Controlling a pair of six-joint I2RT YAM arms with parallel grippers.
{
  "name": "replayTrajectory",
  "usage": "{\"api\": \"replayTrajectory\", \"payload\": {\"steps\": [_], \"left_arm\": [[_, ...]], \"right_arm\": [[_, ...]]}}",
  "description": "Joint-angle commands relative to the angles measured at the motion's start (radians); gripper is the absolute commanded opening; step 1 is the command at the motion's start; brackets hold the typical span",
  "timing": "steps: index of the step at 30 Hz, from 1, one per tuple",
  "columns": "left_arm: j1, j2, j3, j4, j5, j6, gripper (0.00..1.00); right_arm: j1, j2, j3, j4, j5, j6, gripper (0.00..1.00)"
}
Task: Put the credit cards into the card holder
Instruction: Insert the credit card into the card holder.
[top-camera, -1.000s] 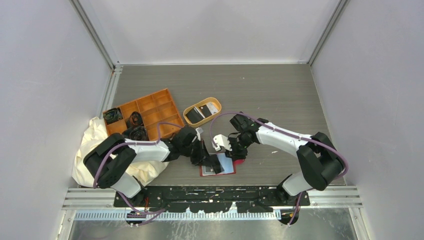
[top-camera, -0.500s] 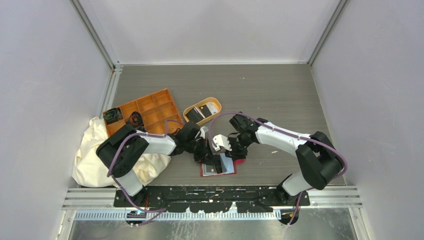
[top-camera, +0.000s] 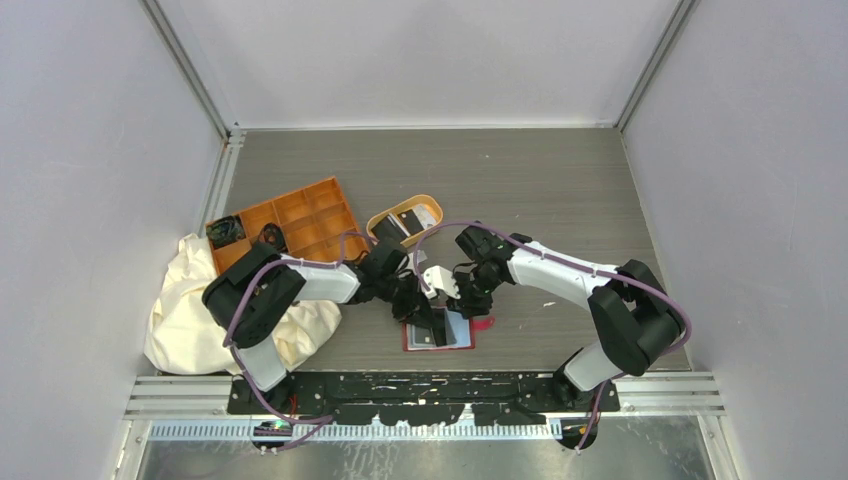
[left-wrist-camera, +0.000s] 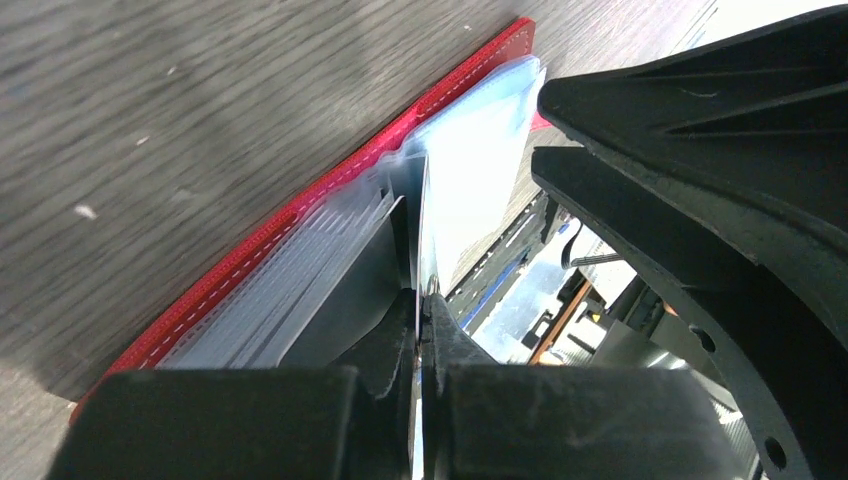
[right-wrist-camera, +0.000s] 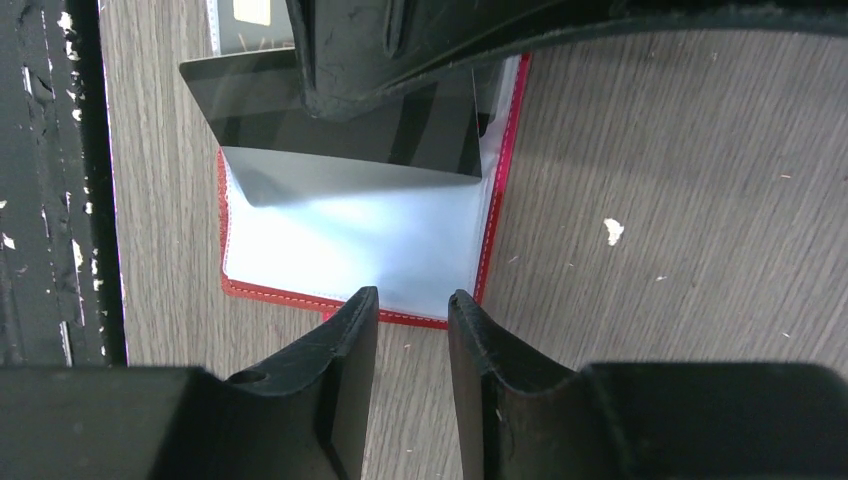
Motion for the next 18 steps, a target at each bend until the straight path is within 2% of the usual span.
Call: {"api": "replayTrajectory", "payload": {"steps": [1, 13, 18], "left_arm": [[0.006, 0.024, 0.047, -0.037, -0.030, 0.104, 0.00], [0.010, 0.073, 0.064, 0.013, -0.038, 0.165, 0.01], [0.011, 0.072, 0.064, 0.011, -0.041, 0.199, 0.02]], "right_arm": [[0.005, -0.019, 0.038, -0.002, -0.024, 0.023, 0.38], [0.005, -0.011, 0.044, -0.020, -0.039, 0.019, 0.38], [0.010, 0.026, 0.043, -0.001, 0.045, 0.023, 0.38]]}}
